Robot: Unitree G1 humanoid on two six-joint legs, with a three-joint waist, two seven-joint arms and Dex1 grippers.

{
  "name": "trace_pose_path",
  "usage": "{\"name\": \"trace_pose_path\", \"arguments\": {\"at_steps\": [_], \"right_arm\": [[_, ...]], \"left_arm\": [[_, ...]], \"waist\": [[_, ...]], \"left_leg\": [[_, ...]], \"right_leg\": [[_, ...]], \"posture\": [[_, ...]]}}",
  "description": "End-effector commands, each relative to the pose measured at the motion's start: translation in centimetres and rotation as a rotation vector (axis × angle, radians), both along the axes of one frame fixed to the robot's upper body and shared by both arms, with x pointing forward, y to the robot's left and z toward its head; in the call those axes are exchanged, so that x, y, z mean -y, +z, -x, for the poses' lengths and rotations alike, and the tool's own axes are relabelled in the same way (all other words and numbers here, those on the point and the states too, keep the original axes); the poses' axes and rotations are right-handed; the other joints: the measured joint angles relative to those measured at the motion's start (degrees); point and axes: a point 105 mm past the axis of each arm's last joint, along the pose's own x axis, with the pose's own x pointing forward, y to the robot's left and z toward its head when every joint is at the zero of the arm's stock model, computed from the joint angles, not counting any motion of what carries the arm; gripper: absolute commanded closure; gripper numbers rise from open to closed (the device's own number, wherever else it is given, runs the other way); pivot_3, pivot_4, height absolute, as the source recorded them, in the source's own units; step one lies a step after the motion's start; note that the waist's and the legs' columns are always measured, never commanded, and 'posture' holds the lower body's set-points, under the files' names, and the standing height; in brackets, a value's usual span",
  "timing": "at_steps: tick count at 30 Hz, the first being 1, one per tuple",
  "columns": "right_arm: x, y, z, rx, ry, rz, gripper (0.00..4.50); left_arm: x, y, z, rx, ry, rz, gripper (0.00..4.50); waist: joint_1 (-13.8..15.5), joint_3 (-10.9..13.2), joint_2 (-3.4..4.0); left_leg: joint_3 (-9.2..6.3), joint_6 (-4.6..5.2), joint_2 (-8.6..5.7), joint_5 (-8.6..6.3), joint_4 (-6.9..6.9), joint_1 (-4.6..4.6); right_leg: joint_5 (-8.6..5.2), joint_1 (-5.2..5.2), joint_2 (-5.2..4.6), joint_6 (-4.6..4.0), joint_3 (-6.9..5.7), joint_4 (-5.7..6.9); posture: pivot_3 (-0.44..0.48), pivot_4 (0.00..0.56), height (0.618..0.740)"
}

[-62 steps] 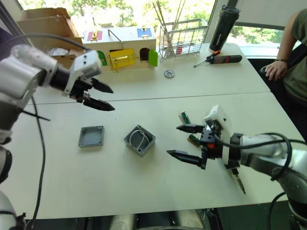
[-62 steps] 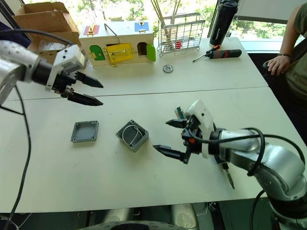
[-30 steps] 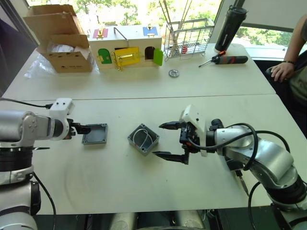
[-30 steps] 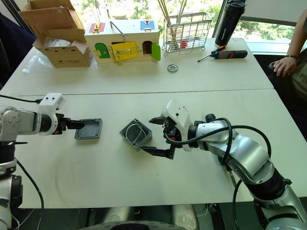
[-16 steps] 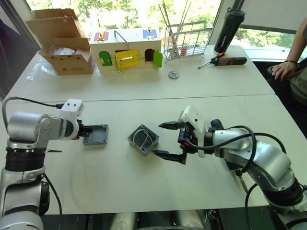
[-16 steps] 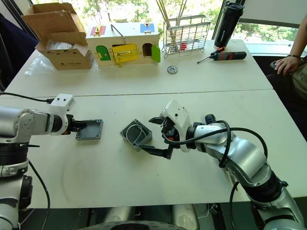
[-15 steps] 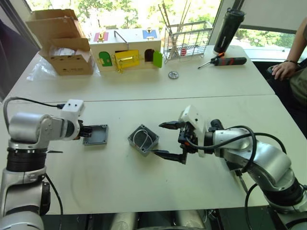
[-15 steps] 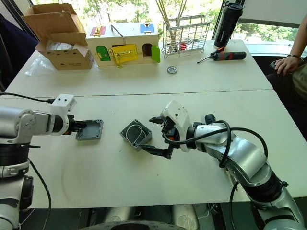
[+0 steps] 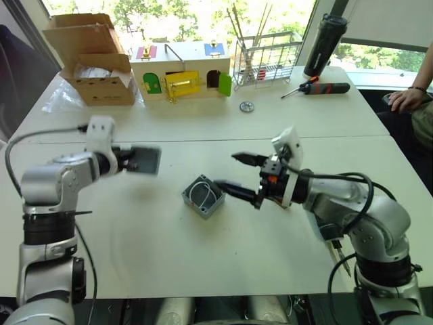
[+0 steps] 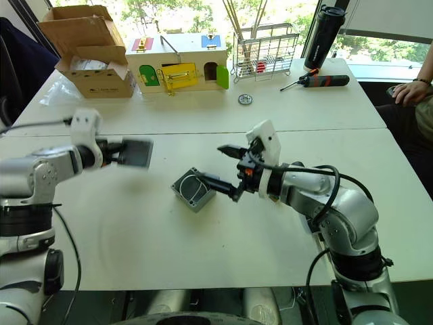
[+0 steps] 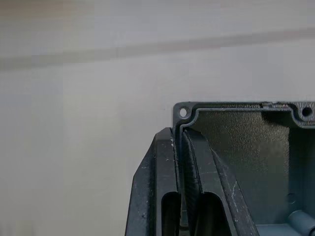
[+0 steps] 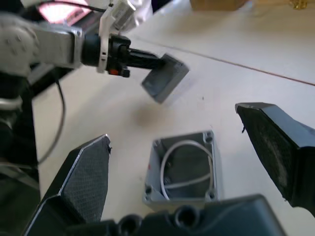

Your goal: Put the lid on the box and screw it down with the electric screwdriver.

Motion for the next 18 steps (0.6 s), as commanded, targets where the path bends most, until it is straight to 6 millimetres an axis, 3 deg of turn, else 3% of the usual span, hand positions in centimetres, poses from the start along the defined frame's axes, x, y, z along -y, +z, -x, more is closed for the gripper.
{"name": "trace_pose_path", "arguments": {"at_steps": [1, 8, 13, 18], "right_arm": [[0.4, 2.7, -1.4, 0.018, -0.039, -0.112, 0.00], [0.3, 6.6, -4.2, -0.011, -0.081, -0.274, 0.00], [0.7, 8.0, -4.4, -0.045, -0.075, -0.343, 0.00], [0.8, 7.4, -4.1, -0.067, -0.089, -0.315, 0.00]], "left_arm": [[3.5, 7.7, -0.1, 0.364, -0.169, 0.152, 4.46], [11.0, 8.3, 0.2, 0.468, -0.422, 0.213, 4.46], [13.0, 8.0, 0.4, 0.491, -0.478, 0.222, 4.46], [13.6, 8.2, 0.6, 0.504, -0.499, 0.238, 4.46]], "waist": [[0.00, 0.00, 0.00], [-1.62, -0.02, 0.00], [-2.54, -0.02, 0.00], [-2.58, -0.02, 0.00]], "left_leg": [[0.00, 0.00, -0.02, 0.00, -0.02, 0.00], [0.02, 0.06, -0.30, -0.03, -0.11, 0.01], [-0.02, 0.07, -0.35, -0.03, -0.12, 0.01], [-0.02, 0.08, -0.35, -0.03, -0.12, 0.01]], "right_leg": [[0.00, 0.00, -0.02, 0.00, -0.01, 0.00], [0.00, -0.13, -0.19, 0.01, -0.07, 0.08], [0.00, -0.17, -0.30, 0.01, -0.10, 0.23], [0.00, -0.20, -0.30, 0.01, -0.10, 0.30]], "posture": [[0.000, 0.150, 0.740], [0.000, 0.150, 0.740], [0.000, 0.150, 0.740], [0.000, 0.150, 0.740]]}}
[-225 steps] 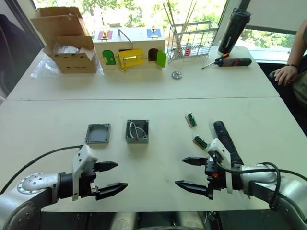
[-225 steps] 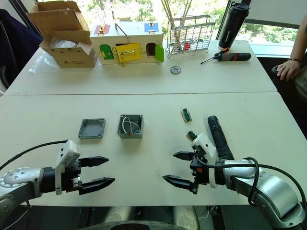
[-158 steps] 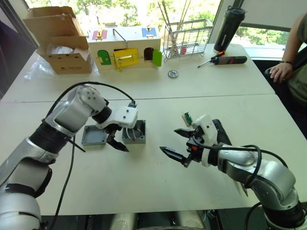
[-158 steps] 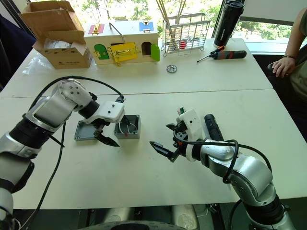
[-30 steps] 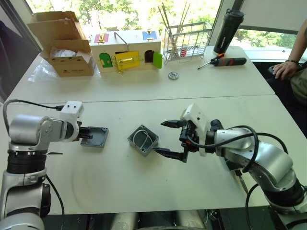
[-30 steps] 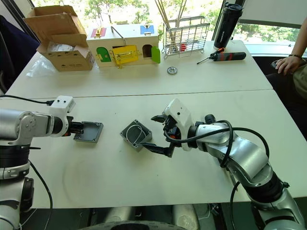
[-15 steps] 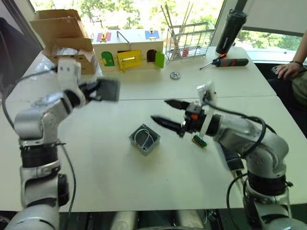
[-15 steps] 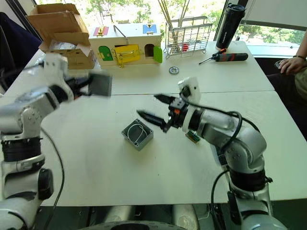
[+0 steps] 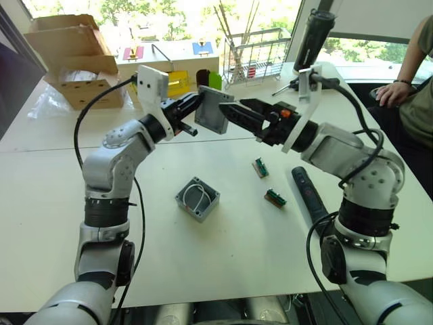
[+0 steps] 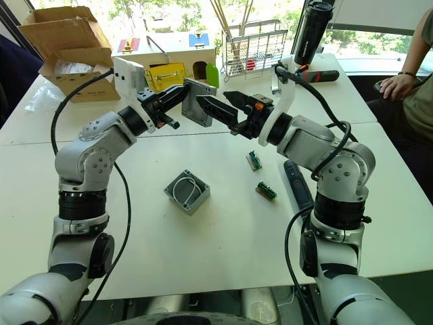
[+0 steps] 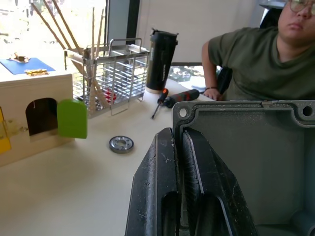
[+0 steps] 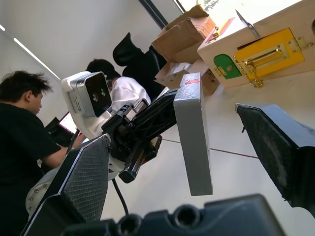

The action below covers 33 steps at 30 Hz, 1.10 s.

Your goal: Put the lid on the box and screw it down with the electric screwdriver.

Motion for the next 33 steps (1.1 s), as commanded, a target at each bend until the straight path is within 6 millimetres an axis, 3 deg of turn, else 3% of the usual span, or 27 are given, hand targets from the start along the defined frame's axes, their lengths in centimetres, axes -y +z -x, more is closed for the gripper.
{"name": "trace_pose_path", "arguments": {"at_steps": [1, 11, 14, 17, 22, 27, 30, 33], "right_arm": [[-0.2, 0.7, 0.8, 0.032, 0.012, 0.004, 0.00], [-0.1, -0.5, 0.6, 0.003, -0.008, 0.024, 0.00], [-0.1, -0.6, 0.5, 0.003, -0.014, 0.017, 0.71], [-0.1, -0.6, 0.4, 0.004, -0.020, 0.013, 1.72], [-0.2, -1.0, 0.2, -0.003, -0.033, 0.014, 4.18], [-0.1, -1.1, 0.1, -0.003, -0.045, 0.009, 4.34], [-0.1, -1.1, 0.2, 0.000, -0.049, 0.010, 4.34], [-0.3, -1.0, 0.4, 0.015, -0.052, 0.013, 4.34]], "left_arm": [[0.4, 1.5, 0.7, 0.073, -0.022, 0.014, 4.46], [0.8, 2.2, 1.1, 0.081, -0.045, 0.042, 4.46], [0.8, 2.1, 1.1, 0.076, -0.043, 0.044, 4.50], [0.7, 1.9, 1.2, 0.073, -0.042, 0.042, 4.50], [0.9, 2.2, 1.4, 0.073, -0.052, 0.051, 4.50], [0.5, 1.7, 1.4, 0.053, -0.051, 0.043, 4.50], [0.2, 1.4, 1.6, 0.027, -0.082, 0.059, 3.46], [-0.4, 1.9, 1.8, 0.018, -0.108, 0.093, 2.03]], "waist": [[0.04, 0.00, 0.00], [0.17, 0.00, 0.00], [0.16, 0.00, 0.00], [0.18, 0.00, 0.00], [0.19, 0.00, 0.00], [0.15, 0.00, 0.00], [0.14, 0.00, 0.00], [0.17, 0.00, 0.00]], "left_leg": [[0.00, 0.00, -0.01, 0.00, 0.00, 0.00], [-0.03, 0.10, -0.16, -0.06, -0.02, -0.01], [-0.03, 0.10, -0.16, -0.06, -0.02, -0.01], [-0.03, 0.10, -0.16, -0.06, -0.02, -0.01], [-0.04, 0.10, -0.15, -0.06, -0.02, 0.00], [-0.03, 0.10, -0.18, -0.06, -0.02, -0.01], [-0.04, 0.10, -0.17, -0.06, -0.03, -0.01], [-0.04, 0.10, -0.17, -0.06, -0.04, -0.01]], "right_leg": [[0.00, 0.00, 0.00, 0.00, 0.00, 0.00], [0.00, 0.05, -0.03, 0.00, 0.00, 0.00], [0.00, 0.05, -0.03, 0.00, 0.00, 0.00], [0.00, 0.06, -0.03, 0.00, 0.00, 0.00], [0.00, 0.05, -0.03, 0.00, 0.00, 0.00], [0.00, 0.05, -0.04, 0.00, 0.00, 0.00], [0.00, 0.05, -0.04, 0.00, 0.00, 0.00], [0.00, 0.05, -0.03, 0.00, 0.00, 0.00]], "posture": [[0.000, 0.150, 0.740], [0.000, 0.150, 0.740], [0.000, 0.150, 0.740], [0.000, 0.150, 0.740], [0.000, 0.150, 0.740], [0.000, 0.150, 0.740], [0.000, 0.150, 0.740], [0.000, 0.150, 0.740]]}}
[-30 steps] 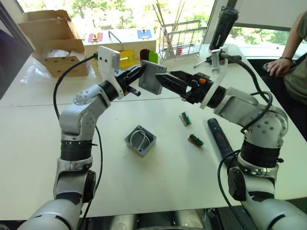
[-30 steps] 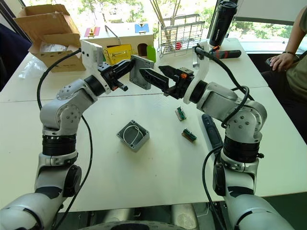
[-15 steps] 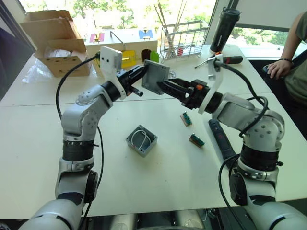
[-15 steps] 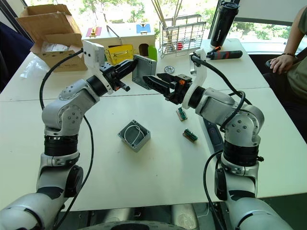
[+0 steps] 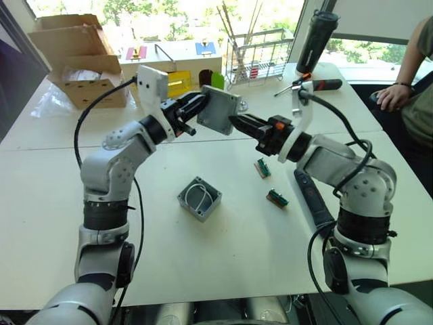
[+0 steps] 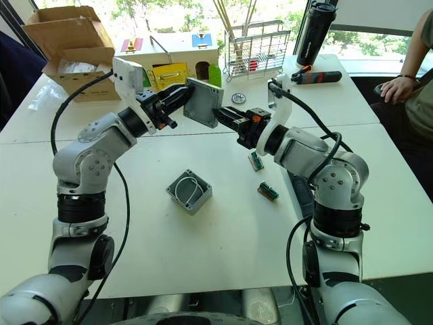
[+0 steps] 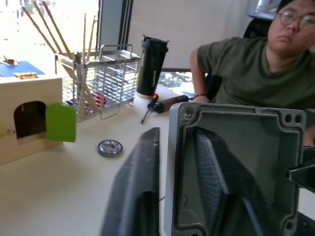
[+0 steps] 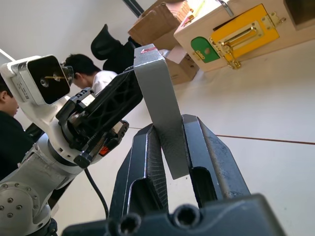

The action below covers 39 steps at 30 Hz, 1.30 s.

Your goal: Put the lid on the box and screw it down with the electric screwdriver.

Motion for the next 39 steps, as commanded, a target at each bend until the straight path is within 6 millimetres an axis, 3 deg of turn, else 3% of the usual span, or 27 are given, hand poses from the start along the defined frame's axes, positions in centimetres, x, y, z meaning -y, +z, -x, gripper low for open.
{"name": "trace_pose_path", "arguments": {"at_steps": [1, 3, 8, 11, 19, 23, 26, 30, 39], "right_arm": [[-0.5, 1.7, 0.9, 0.095, 0.013, -0.017, 4.34], [-0.4, 1.6, 0.9, 0.127, -0.014, 0.012, 4.34], [0.5, 1.2, 1.3, 0.300, -0.119, 0.156, 4.34], [0.4, 0.2, 2.8, 0.582, -0.158, 0.418, 4.34], [-0.9, -7.2, 6.6, 1.178, -0.065, 1.023, 4.34], [-1.7, -8.9, 6.8, 1.322, -0.147, 1.128, 4.34], [-2.8, -9.9, 7.1, 1.386, -0.185, 1.161, 4.34], [-4.0, -11.3, 8.3, 1.421, -0.182, 1.137, 4.34], [-4.1, -13.4, 8.8, 1.451, -0.095, 1.151, 4.34]], "left_arm": [[-1.0, 1.8, 0.7, 0.034, -0.035, 0.048, 1.53], [-2.2, 2.0, 1.2, -0.017, -0.086, 0.070, 0.56], [-5.7, 2.8, 2.4, -0.114, -0.177, 0.147, 0.56], [-6.8, 2.0, 2.8, -0.186, -0.200, 0.102, 0.56], [-6.4, -0.7, 4.0, -0.292, -0.297, -0.124, 0.56], [-5.6, -2.2, 5.0, -0.302, -0.368, -0.256, 0.56], [-4.8, -3.0, 5.6, -0.295, -0.427, -0.343, 1.42], [-4.1, -3.9, 6.1, -0.301, -0.493, -0.416, 3.30], [-3.0, -5.5, 6.0, -0.286, -0.553, -0.494, 3.30]], "waist": [[-0.02, 0.00, 0.00], [-0.11, 0.00, 0.00], [-0.09, 0.00, 0.00], [0.14, 0.00, 0.00], [-0.01, 0.00, 0.00], [0.04, 0.00, 0.00], [0.23, -0.01, -0.03], [0.37, -0.01, -0.02], [0.25, -0.02, -0.03]], "left_leg": [[0.00, 0.00, 0.00, 0.00, 0.00, 0.00], [-0.01, 0.00, 0.00, 0.00, 0.00, 0.00], [-0.03, 0.00, 0.01, 0.00, 0.00, 0.00], [-0.07, 0.03, -0.04, -0.02, -0.03, 0.00], [-0.08, 0.04, -0.09, -0.03, 0.02, 0.01], [-0.08, 0.03, -0.04, -0.02, 0.02, 0.02], [-0.11, 0.00, 0.02, -0.01, 0.02, 0.03], [-0.12, 0.00, 0.00, -0.01, 0.01, 0.03], [-0.12, 0.01, 0.01, -0.01, 0.00, 0.03]], "right_leg": [[0.00, 0.00, 0.00, 0.00, 0.00, 0.00], [0.00, -0.01, 0.00, 0.00, 0.00, 0.00], [0.00, -0.06, 0.03, 0.00, 0.00, 0.01], [0.00, -0.03, 0.02, 0.00, 0.01, 0.01], [0.00, -0.03, 0.09, 0.01, 0.03, 0.01], [-0.01, -0.11, 0.20, 0.01, 0.15, 0.01], [-0.01, -0.07, 0.26, 0.01, 0.21, 0.01], [-0.01, -0.06, 0.28, 0.01, 0.25, 0.01], [-0.01, -0.04, 0.30, 0.01, 0.26, 0.00]], "posture": [[0.000, 0.150, 0.740], [0.000, 0.150, 0.740], [0.000, 0.150, 0.740], [0.000, 0.150, 0.740], [0.000, 0.150, 0.740], [0.000, 0.150, 0.740], [0.000, 0.150, 0.740], [0.000, 0.150, 0.740], [0.000, 0.150, 0.740]]}}
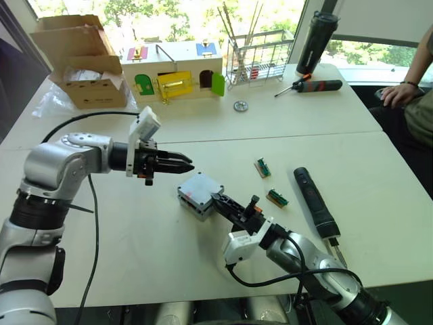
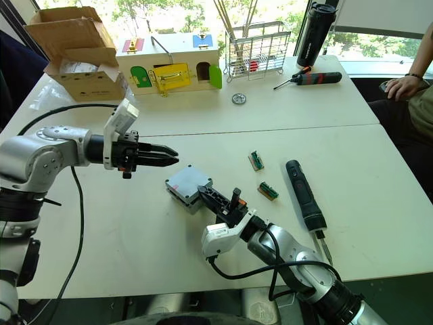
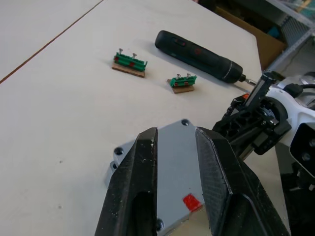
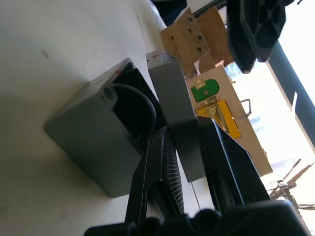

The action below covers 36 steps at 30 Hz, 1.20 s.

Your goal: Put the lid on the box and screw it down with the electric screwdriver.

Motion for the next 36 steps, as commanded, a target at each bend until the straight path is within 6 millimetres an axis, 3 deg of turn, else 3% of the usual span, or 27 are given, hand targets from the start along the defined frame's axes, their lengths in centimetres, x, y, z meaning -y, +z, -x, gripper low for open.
{"name": "trace_pose_path", "arguments": {"at_steps": [1, 10, 20, 33, 36], "right_arm": [[-0.2, 0.4, 0.2, 0.037, 0.026, -0.007, 4.34], [0.0, -0.3, -0.3, 0.047, 0.027, 0.025, 4.34], [-0.1, -0.2, -0.5, 0.079, 0.039, 0.036, 4.34], [-0.1, -1.3, -0.6, 0.056, 0.038, 0.074, 4.34], [0.0, -1.6, -0.3, 0.046, 0.045, 0.081, 4.34]], "left_arm": [[0.5, -0.4, 0.2, 0.043, -0.048, -0.035, 3.30], [1.1, -2.8, 0.4, 0.059, -0.081, -0.088, 3.30], [1.0, -2.9, 0.1, 0.064, -0.061, -0.083, 3.30], [1.0, -4.3, 0.6, 0.075, -0.080, -0.134, 3.30], [0.9, -5.5, 0.7, 0.082, -0.097, -0.183, 3.30]], "waist": [[-0.04, 0.00, 0.00], [0.03, 0.00, 0.00], [-0.01, 0.00, 0.00], [-0.02, 0.00, 0.00], [0.04, -0.01, 0.00]], "left_leg": [[0.00, 0.00, 0.01, 0.00, 0.00, 0.00], [-0.01, 0.00, 0.01, 0.00, 0.00, 0.03], [-0.01, 0.00, 0.01, 0.00, 0.01, 0.03], [-0.02, 0.00, 0.01, 0.00, 0.02, 0.07], [-0.02, 0.00, 0.01, 0.00, 0.02, 0.08]], "right_leg": [[0.00, 0.00, 0.01, 0.00, 0.00, 0.00], [0.00, 0.04, 0.01, 0.00, 0.00, 0.00], [0.00, 0.04, 0.01, 0.00, 0.00, 0.00], [0.00, 0.09, 0.01, 0.00, 0.00, 0.01], [0.00, 0.11, 0.01, 0.00, 0.00, 0.01]], "posture": [[0.000, 0.150, 0.740], [0.000, 0.150, 0.740], [0.000, 0.150, 0.740], [0.000, 0.150, 0.740], [0.000, 0.150, 0.740]]}}
